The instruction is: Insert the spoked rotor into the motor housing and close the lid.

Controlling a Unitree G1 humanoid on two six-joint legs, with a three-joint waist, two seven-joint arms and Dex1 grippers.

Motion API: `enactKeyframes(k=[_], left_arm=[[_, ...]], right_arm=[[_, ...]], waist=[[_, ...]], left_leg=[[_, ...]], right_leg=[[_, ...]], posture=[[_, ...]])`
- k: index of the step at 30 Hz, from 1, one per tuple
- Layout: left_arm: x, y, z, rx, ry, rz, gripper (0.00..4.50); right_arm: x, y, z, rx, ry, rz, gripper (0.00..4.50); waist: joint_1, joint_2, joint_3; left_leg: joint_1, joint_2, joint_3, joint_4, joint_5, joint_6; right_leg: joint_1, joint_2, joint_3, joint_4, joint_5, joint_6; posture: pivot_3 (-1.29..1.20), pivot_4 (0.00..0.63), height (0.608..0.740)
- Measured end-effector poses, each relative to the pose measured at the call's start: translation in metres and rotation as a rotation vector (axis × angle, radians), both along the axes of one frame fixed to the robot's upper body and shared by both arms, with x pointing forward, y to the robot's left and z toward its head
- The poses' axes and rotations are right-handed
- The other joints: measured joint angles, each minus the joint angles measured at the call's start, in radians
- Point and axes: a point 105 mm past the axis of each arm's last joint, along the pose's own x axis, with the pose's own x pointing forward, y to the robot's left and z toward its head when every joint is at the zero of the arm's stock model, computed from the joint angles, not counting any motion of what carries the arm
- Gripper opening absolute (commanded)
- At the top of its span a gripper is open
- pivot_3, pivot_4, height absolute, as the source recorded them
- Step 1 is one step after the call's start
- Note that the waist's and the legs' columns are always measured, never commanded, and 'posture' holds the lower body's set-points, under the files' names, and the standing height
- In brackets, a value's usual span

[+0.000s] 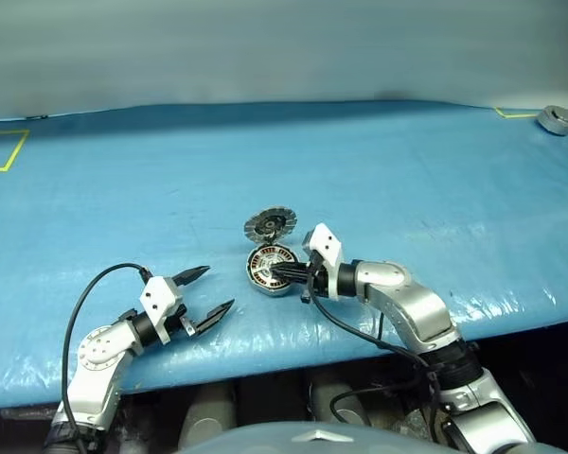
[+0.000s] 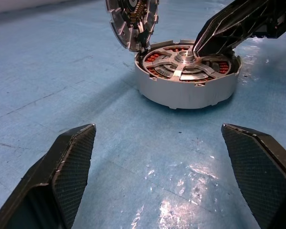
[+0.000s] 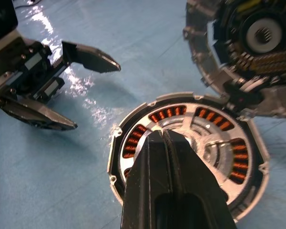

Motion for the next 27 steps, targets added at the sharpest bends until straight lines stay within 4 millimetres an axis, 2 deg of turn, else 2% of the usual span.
enactKeyframes(k=[3, 7, 9, 11, 12, 17, 20, 24, 27], left_arm=[[0.0, 0.0, 0.0, 0.0, -0.001, 0.0, 4.5], [0.0, 0.0, 0.0, 0.0, 0.001, 0.001, 4.5], [0.0, 0.0, 0.0, -0.001, -0.002, 0.002, 4.5], [0.0, 0.001, 0.001, -0.001, -0.006, 0.004, 4.5], [0.001, 0.001, 0.002, -0.002, -0.009, 0.004, 4.5], [0.005, -0.001, 0.006, -0.004, -0.029, 0.0, 4.5], [0.006, -0.001, 0.007, -0.004, -0.033, 0.001, 4.5], [0.005, 0.001, 0.005, -0.003, -0.027, 0.013, 4.5], [0.002, 0.003, 0.002, -0.002, -0.014, 0.027, 4.5]], right_arm=[[0.01, -0.025, 0.012, -0.056, -0.064, -0.086, 0.05], [0.03, -0.07, 0.005, -0.202, -0.085, -0.26, 0.05], [0.043, -0.085, -0.002, -0.265, -0.085, -0.334, 0.05], [0.059, -0.092, -0.003, -0.284, -0.088, -0.386, 0.05], [0.067, -0.088, -0.001, -0.267, -0.091, -0.392, 0.05], [0.102, -0.047, 0.022, -0.123, -0.098, -0.328, 0.05], [0.116, -0.027, 0.034, -0.05, -0.083, -0.266, 0.05], [0.113, 0.0, 0.043, 0.04, -0.035, -0.11, 0.05], [0.097, 0.009, 0.045, 0.075, 0.022, 0.036, 0.05]], waist=[[0.002, 0.0, 0.0], [0.003, 0.0, 0.0], [-0.001, 0.0, 0.0], [-0.008, 0.0, 0.001], [-0.012, 0.0, 0.001], [-0.016, 0.002, 0.003], [-0.014, 0.003, 0.003], [-0.009, 0.003, 0.004], [-0.006, 0.004, 0.004]], left_leg=[[-0.001, 0.0, 0.0, 0.0, 0.0, 0.0], [-0.002, -0.001, 0.0, 0.0, 0.0, 0.0], [-0.001, 0.0, 0.001, 0.0, 0.0, 0.0], [0.0, 0.0, 0.001, 0.0, 0.0, 0.0], [0.0, 0.001, 0.001, 0.0, 0.0, 0.0], [-0.001, 0.001, 0.0, 0.0, 0.0, 0.0], [-0.002, 0.0, 0.0, -0.001, 0.0, 0.0], [-0.002, 0.0, -0.001, -0.003, 0.0, 0.0], [-0.003, 0.0, -0.001, -0.005, 0.0, 0.0]], right_leg=[[0.0, 0.0, 0.0, -0.001, 0.0, 0.0], [-0.001, 0.0, 0.0, -0.002, 0.0, 0.0], [-0.001, 0.0, 0.0, -0.001, 0.0, 0.0], [-0.001, 0.0, 0.0, -0.001, 0.0, 0.0], [-0.001, 0.001, 0.0, 0.0, 0.0, -0.001], [-0.001, 0.002, 0.0, 0.0, 0.002, 0.0], [-0.001, 0.001, 0.0, -0.001, 0.007, 0.0], [-0.001, 0.001, 0.0, -0.002, 0.007, 0.0], [-0.002, 0.0, -0.001, -0.003, 0.007, 0.0]], posture=[[0.0, 0.15, 0.74], [0.0, 0.15, 0.74], [0.0, 0.15, 0.74], [0.0, 0.15, 0.74], [0.0, 0.15, 0.74], [0.0, 0.15, 0.74], [0.0, 0.15, 0.74], [0.0, 0.15, 0.74], [0.0, 0.15, 0.74]])
